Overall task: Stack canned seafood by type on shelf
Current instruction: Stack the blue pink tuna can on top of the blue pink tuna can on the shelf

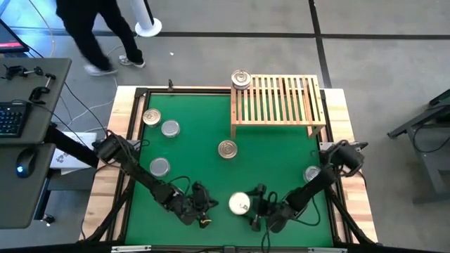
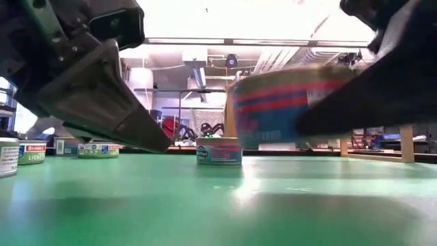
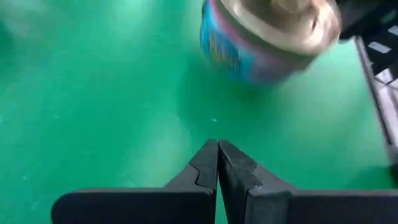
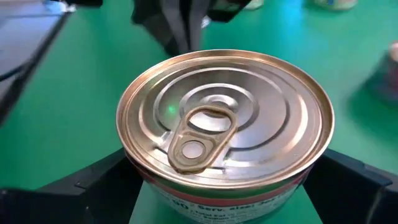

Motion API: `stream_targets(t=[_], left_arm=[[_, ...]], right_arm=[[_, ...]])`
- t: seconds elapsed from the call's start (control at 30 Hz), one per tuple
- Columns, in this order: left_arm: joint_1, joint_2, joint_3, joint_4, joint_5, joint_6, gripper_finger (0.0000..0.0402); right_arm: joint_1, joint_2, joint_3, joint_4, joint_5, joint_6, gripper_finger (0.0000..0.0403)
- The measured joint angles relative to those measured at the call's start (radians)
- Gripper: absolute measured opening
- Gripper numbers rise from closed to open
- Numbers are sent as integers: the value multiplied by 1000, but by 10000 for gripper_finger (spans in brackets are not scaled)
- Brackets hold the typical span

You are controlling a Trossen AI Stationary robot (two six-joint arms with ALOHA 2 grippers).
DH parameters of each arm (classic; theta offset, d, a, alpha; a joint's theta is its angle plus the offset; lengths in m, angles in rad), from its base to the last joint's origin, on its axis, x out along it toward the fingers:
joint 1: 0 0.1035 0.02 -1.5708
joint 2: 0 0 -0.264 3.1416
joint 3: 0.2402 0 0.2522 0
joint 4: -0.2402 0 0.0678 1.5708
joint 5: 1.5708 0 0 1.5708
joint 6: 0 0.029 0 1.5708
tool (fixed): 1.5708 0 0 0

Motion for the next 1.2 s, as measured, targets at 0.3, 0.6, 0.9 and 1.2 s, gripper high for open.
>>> stream_targets(t=[0.3,0.6,0.9,1.2], left_arm=[[-2,0,-2,-12,-28,31,0],[61,0,-2,100,-15,220,0],[213,-194,-80,29,10,339,0],[498,-580,-138,-43,81,600,0]], right_arm=[[-63,-222,-94,-88,-81,-105,376],[-459,-587,-135,-97,-443,-477,376],[-983,-663,99,-385,-634,-621,376],[-1298,-511,288,-436,-945,-669,376]])
